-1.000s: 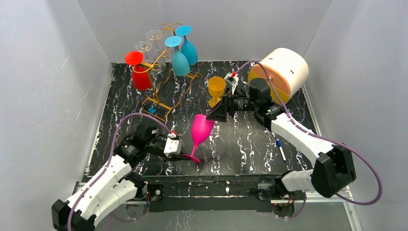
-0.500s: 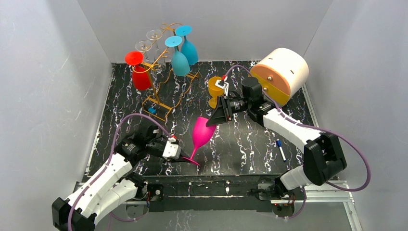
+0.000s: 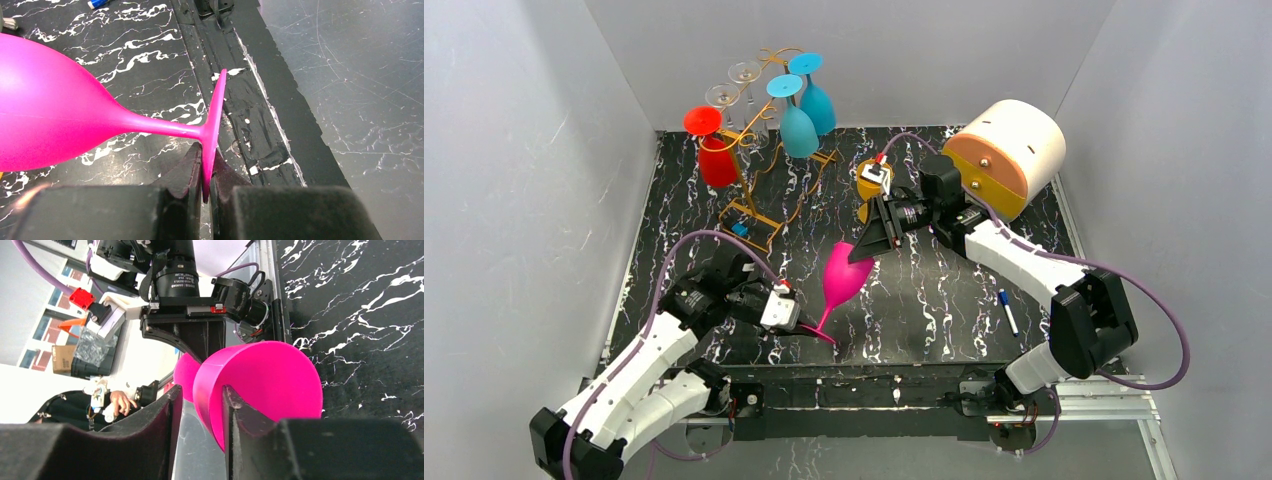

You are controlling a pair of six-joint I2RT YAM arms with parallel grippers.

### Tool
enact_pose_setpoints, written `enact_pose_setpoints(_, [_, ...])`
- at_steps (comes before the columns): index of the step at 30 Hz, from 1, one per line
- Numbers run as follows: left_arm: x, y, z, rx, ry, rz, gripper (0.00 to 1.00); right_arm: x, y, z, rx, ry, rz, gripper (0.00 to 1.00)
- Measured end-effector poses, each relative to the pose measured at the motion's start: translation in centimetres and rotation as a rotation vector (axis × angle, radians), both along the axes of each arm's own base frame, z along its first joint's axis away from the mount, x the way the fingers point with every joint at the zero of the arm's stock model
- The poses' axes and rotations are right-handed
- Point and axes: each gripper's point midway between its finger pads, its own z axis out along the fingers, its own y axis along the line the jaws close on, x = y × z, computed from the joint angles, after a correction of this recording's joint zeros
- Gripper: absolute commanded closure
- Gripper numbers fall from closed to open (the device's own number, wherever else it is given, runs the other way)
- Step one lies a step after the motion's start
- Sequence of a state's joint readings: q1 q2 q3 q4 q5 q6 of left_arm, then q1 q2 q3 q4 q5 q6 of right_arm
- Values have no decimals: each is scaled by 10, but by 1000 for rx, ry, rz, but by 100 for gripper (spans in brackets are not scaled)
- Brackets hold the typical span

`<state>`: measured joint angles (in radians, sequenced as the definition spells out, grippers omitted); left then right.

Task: Take the wine glass off the wine glass rack
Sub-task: Place the wine glass at the center of the board.

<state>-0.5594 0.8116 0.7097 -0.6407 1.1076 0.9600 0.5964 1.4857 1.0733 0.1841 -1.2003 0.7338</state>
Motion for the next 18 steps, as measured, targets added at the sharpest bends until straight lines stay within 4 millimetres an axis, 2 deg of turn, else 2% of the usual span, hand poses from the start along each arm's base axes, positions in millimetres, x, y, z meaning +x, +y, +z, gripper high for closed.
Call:
enact_pose_setpoints(3, [0, 0, 3, -1, -5, -2, 100, -3, -1, 4, 12, 2, 19, 67])
enact_pose_setpoints(8, [0, 0, 3, 7, 4, -8, 100, -3, 0, 11, 27, 13, 25, 80])
enact_pose_setpoints(11, [2, -1, 8, 6, -8, -17, 100, -2, 1, 16, 35, 21, 19, 80])
enact_pose_setpoints(13, [2, -1, 8, 8, -11, -22, 100, -2, 1, 18, 40, 23, 19, 73])
enact_pose_setpoints(15, [2, -1, 7, 11, -9, -24, 100, -2, 1, 18, 36, 37, 19, 70])
enact_pose_setpoints(18, [3, -1, 5, 28, 6, -26, 100, 1, 3, 17, 33, 55, 17, 77])
